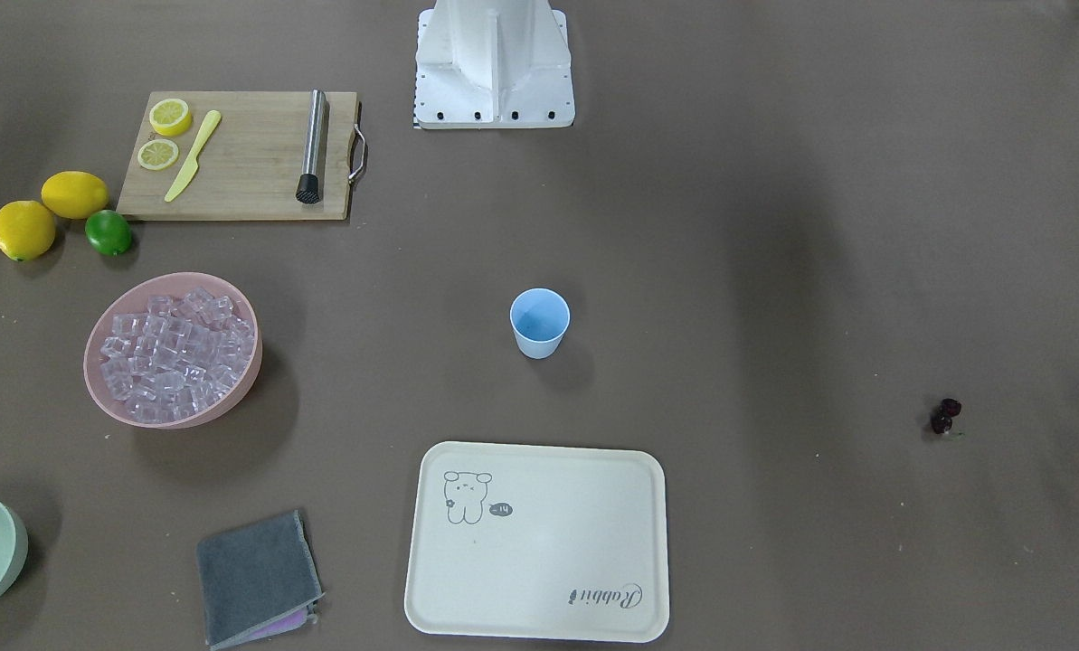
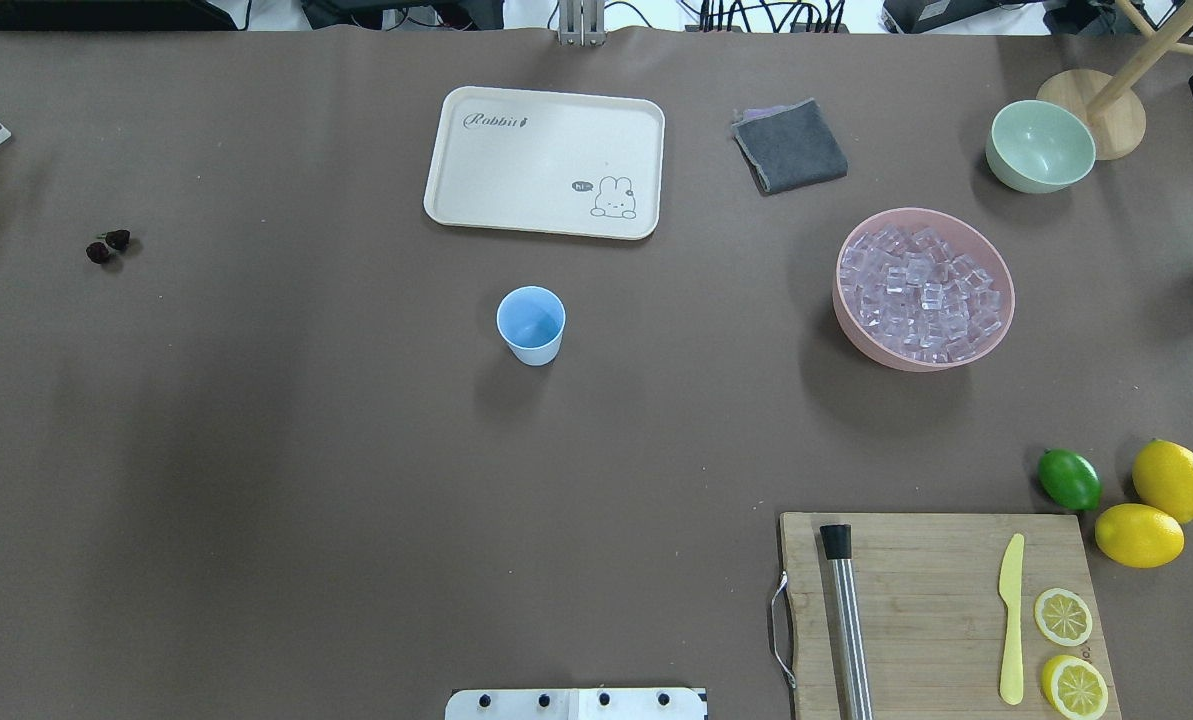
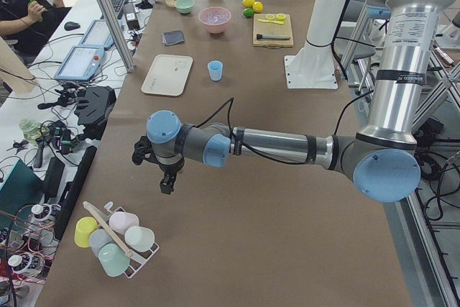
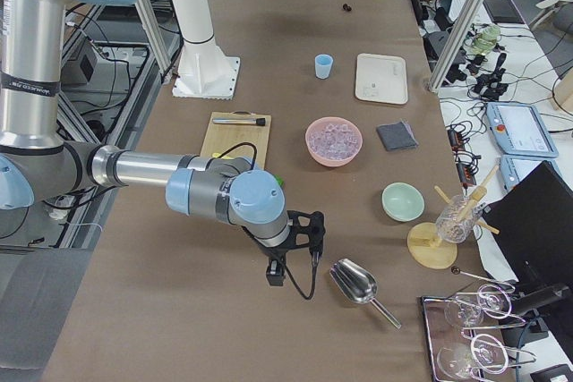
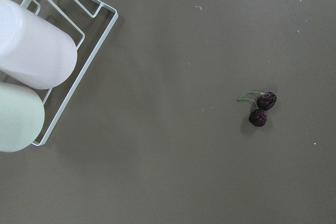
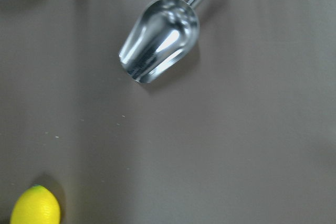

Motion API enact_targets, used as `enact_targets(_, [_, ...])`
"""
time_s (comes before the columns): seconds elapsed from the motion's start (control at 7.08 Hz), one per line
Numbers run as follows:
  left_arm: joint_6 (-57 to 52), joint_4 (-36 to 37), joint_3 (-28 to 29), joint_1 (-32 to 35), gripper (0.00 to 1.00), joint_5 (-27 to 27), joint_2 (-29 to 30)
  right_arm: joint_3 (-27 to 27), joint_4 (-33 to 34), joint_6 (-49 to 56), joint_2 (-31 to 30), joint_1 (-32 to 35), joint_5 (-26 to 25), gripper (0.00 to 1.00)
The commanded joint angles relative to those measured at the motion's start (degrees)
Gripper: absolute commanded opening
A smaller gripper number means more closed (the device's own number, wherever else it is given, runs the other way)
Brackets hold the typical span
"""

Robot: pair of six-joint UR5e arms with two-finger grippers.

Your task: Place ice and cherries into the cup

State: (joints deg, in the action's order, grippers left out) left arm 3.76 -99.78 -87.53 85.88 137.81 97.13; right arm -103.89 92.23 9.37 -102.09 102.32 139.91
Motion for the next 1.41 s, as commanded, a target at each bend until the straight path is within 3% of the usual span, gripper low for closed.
enact_targets(0.0, [0.0,-0.1,0.4,0.0,0.98,-0.3,-0.4,-3.9,-9.6,-15.1,3.0,-12.3,7.3,1.0])
enact_targets(0.14, [-0.1,-0.2,0.6,0.0,0.98,-0.3,-0.3,-4.7,-13.7,-20.9,3.6,-20.9,-2.8,0.97])
enact_targets(0.28, [0.8,0.1,1.0,-0.1,0.98,-0.3,0.2,-2.7,-21.1,-27.8,4.7,-27.3,-5.8,0.98])
enact_targets(0.42, [3.9,-0.3,1.2,-0.1,0.98,-0.3,0.4,-0.5,-24.2,-35.3,10.3,-33.4,-8.4,0.99])
enact_targets(0.56, [4.2,-0.4,1.3,-0.2,0.98,-0.3,0.4,0.0,-24.3,-40.7,14.9,-41.2,-17.9,0.99])
enact_targets(0.85, [4.3,-0.5,1.4,-0.2,0.98,-0.3,0.5,1.0,-17.4,-41.7,22.1,-45.8,-20.7,0.97])
enact_targets(1.13, [4.2,-0.6,1.5,-0.2,0.98,-0.2,0.6,1.0,-15.0,-43.4,24.9,-48.9,-22.2,0.95])
enact_targets(1.27, [4.2,-0.6,1.4,-0.1,0.98,-0.2,0.6,0.8,-15.0,-50.2,25.1,-50.8,-22.9,0.95])
